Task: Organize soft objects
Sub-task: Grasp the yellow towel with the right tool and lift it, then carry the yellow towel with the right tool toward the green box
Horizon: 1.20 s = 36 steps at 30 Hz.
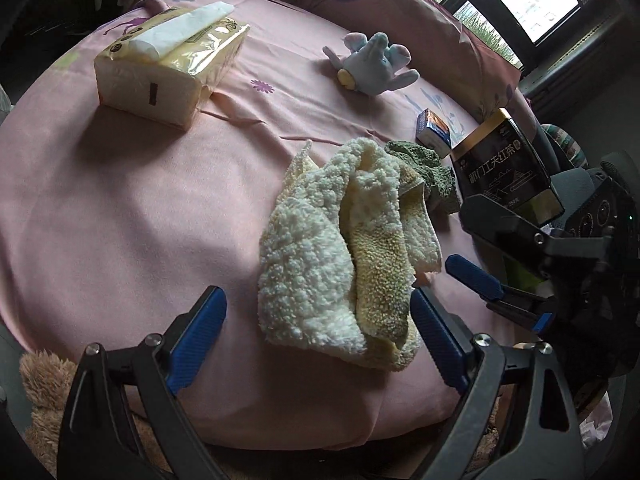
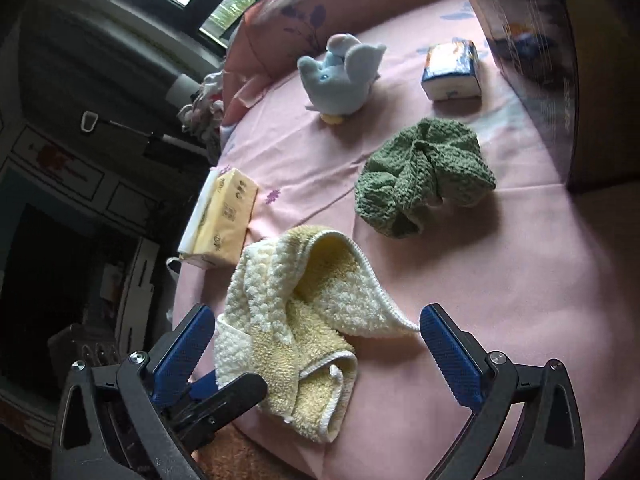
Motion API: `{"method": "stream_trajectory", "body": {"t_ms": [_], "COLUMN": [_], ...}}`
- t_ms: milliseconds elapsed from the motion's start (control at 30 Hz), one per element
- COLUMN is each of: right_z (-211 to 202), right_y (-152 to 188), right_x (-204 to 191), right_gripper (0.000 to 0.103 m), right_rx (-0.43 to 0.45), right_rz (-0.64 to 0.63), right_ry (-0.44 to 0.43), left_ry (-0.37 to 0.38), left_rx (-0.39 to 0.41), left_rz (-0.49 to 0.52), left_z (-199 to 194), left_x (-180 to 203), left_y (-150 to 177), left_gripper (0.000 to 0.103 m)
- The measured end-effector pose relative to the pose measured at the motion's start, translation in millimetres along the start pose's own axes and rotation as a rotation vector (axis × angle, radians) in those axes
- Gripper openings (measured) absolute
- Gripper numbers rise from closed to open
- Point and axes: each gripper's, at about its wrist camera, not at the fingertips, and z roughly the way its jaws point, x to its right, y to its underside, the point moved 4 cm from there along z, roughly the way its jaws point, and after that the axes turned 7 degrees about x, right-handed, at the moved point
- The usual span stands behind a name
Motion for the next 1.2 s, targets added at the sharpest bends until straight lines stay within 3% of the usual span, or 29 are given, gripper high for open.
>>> {"method": "stream_trajectory", "body": {"t_ms": [200, 267, 333, 367, 433, 533, 867, 1200], "right_z": [43.0, 46.5, 49.7, 52.1, 52.4, 49.2, 11.8, -18.5], "right_y": [7.9, 9.1, 12.7, 14.6, 17.5, 22.3, 21.5, 25.3], "right_x": [-12.2, -16.9, -14.6, -13.3, -11.0, -17.8, -35.7, -47.3], "right_gripper": [0.102, 0.09, 0.064, 0.058, 0.053, 0.052, 0.052, 0.052], "right_rx": [-0.074, -0.068, -0.091, -0.11, -0.116, -0.125, -0.05, 0.01], "right_rz": [0.019, 0.007, 0.022, 0.033, 0.061, 0.029, -0.034, -0.095], "right_ry": [-0.125, -0.104, -0.102, -0.114, -0.141, -0.154, -0.254, -0.228], "left_ry": [-0.076, -0.11, -0.095, -0.072, -0.038, -0.002, -0.01, 0.008], "left_rx": [0.061, 0.076, 0.083, 0.083, 0.076, 0.078, 0.162, 0.224], "left_rz": [0.034, 0.063, 0.06, 0.041, 0.009, 0.043, 0.173, 0.231], "left_z": [16.7, 18.3, 18.7, 18.6, 18.2, 13.2, -25.0, -46.2], "left_x": [2.4, 2.2, -1.1, -3.5, -6.9, 2.9, 32.4, 47.7], "left_y": [-10.2, -11.0, -12.6, -13.7, -14.5, -10.8, -10.8, -1.8], "left_gripper": [0.086, 0.072, 0.057, 0.053, 0.045, 0.029, 0.028, 0.029]}}
